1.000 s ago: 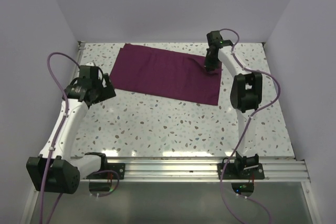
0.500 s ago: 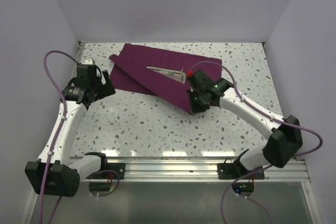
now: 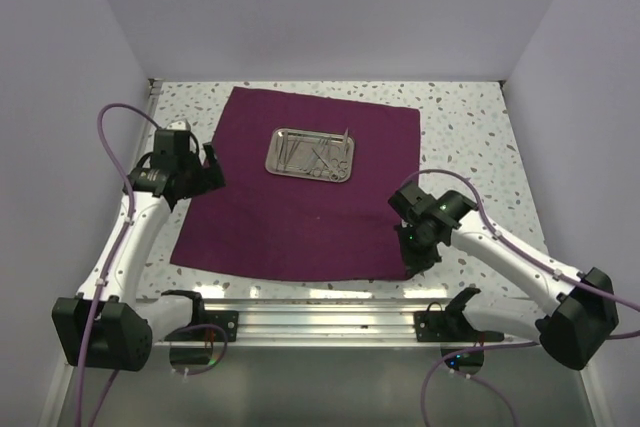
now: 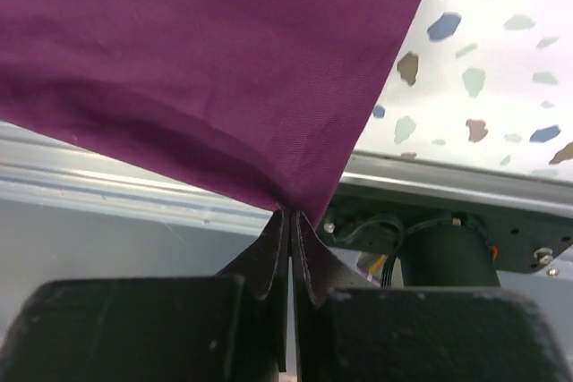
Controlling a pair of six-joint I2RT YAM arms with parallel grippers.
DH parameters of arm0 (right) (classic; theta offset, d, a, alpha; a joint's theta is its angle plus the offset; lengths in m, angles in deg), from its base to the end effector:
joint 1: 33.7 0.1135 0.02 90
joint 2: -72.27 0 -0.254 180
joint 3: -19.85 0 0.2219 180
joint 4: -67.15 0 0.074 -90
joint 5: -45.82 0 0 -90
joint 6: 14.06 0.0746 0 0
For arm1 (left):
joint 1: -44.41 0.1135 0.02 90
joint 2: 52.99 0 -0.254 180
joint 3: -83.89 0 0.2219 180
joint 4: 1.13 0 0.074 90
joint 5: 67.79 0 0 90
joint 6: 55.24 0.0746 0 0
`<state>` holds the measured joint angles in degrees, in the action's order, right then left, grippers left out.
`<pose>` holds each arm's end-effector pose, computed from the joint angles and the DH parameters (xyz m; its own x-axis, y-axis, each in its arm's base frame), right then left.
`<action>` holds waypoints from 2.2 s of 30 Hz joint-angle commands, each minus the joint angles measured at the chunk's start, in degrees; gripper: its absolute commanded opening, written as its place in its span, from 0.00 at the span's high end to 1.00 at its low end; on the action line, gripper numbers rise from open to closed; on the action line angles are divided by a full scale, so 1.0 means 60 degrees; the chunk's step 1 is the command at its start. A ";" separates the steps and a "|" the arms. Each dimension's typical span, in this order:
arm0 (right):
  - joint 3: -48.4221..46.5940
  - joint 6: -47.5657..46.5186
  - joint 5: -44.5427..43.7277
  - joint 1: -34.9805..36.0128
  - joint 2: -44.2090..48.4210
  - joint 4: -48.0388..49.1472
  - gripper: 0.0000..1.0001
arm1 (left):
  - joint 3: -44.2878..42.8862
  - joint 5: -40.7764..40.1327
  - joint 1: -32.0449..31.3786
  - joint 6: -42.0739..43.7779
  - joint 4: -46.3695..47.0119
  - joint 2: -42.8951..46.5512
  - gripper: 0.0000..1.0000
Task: Open and lay out the surgical kit
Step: Open the surgical kit at the center of the board, then move the container from the surgical kit.
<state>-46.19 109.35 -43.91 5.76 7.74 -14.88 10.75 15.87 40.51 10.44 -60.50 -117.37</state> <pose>0.1210 0.1001 0.2021 -0.9860 -0.0984 -0.1349 -0.1117 0.9892 0.0946 0.2235 -0.0070 0.2618 -0.7017 -0.3624 -0.6134 -0.3197 0.9296 -0.1836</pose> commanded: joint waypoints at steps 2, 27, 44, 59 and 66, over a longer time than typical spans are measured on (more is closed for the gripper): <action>-0.0016 -0.0206 0.0978 0.0000 -0.0435 -0.0588 0.80 | -0.0561 0.0077 -0.0024 0.0288 0.0440 -0.0300 0.05; -0.6404 -0.0807 -0.0968 -0.0058 -0.5212 -0.0104 0.02 | -0.2757 0.0516 -0.0126 0.0581 0.1552 -0.4766 0.16; -0.4690 -0.0558 -0.1510 -0.0703 -0.3468 -0.0324 0.01 | -0.5204 0.0150 -0.2001 -0.0078 0.1465 -0.8195 0.25; -0.4324 -0.0910 -0.1261 -0.1479 -0.3146 -0.0353 0.02 | -0.5176 -0.0114 -0.2192 -0.0400 0.1450 -0.9192 0.58; -0.4309 -0.0925 -0.1247 -0.1538 -0.3263 -0.0310 0.02 | -0.5249 0.0164 -0.2192 -0.0327 0.1480 -0.9133 0.96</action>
<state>-71.98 104.80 -51.14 -3.11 -12.83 -16.37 -19.63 16.41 27.11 8.24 -51.76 -172.01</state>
